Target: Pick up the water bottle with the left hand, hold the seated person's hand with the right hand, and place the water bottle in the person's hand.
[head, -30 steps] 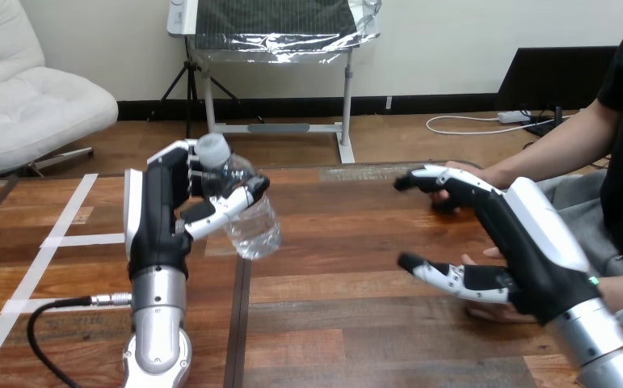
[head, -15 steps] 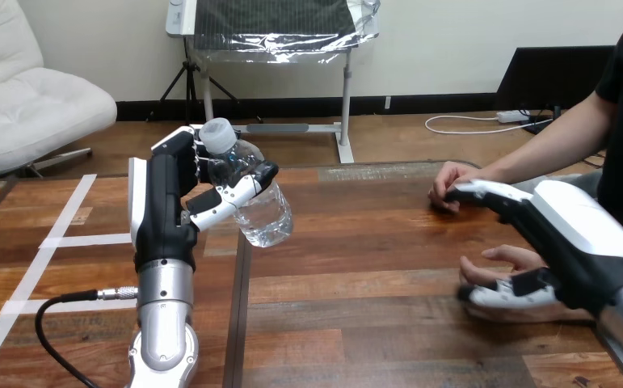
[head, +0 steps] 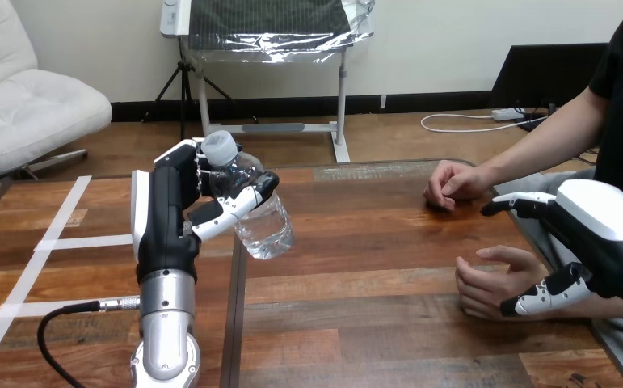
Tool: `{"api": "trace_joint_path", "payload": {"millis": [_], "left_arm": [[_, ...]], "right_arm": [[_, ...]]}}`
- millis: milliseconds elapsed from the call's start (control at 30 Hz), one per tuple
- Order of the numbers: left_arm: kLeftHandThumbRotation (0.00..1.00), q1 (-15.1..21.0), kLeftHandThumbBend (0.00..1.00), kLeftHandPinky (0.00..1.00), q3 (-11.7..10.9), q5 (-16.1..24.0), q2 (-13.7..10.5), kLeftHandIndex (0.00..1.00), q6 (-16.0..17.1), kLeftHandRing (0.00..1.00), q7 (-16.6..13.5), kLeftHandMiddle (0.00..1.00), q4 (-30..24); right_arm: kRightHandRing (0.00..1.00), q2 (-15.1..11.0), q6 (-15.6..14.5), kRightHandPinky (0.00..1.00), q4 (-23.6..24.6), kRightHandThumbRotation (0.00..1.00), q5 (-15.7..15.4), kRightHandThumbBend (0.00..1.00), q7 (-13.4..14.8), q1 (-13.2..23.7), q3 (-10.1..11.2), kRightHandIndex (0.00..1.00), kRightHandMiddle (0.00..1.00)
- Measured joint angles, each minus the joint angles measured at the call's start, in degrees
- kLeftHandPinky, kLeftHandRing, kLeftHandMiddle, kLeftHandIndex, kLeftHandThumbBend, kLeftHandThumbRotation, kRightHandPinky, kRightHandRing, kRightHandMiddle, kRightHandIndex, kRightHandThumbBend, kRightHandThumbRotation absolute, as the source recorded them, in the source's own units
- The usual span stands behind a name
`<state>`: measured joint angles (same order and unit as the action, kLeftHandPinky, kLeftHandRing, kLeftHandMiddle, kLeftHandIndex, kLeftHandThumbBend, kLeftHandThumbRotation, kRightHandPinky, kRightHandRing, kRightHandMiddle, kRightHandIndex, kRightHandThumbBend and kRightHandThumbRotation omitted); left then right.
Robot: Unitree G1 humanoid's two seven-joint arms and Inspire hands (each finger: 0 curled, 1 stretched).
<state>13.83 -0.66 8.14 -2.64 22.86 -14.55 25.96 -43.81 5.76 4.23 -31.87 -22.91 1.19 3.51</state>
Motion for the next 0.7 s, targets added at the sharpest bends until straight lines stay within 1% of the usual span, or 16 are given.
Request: {"api": "trace_joint_path", "payload": {"millis": [233,500,700], "left_arm": [[0.0,-0.31,0.62,0.41,-0.06,0.3,0.51,0.51,-0.08,0.41,-0.05,0.44,-0.03],[0.0,-0.43,0.62,0.4,-0.37,0.33,0.51,0.51,-0.12,0.41,-0.08,0.44,-0.03],[0.0,-0.43,0.62,0.4,-0.42,0.28,0.52,0.5,-0.12,0.41,-0.07,0.44,-0.03]], "right_arm": [[0.87,-1.76,-3.72,0.78,-0.12,0.0,-2.0,0.85,-3.73,1.13,-0.7,0.84,0.89],[0.89,-3.09,-6.13,0.79,-0.2,0.0,-3.42,0.84,-6.3,1.43,-1.28,0.86,0.9],[0.91,-4.06,-8.38,0.82,-0.48,0.0,-4.82,0.81,-8.87,1.57,-2.08,0.88,0.92]]}}
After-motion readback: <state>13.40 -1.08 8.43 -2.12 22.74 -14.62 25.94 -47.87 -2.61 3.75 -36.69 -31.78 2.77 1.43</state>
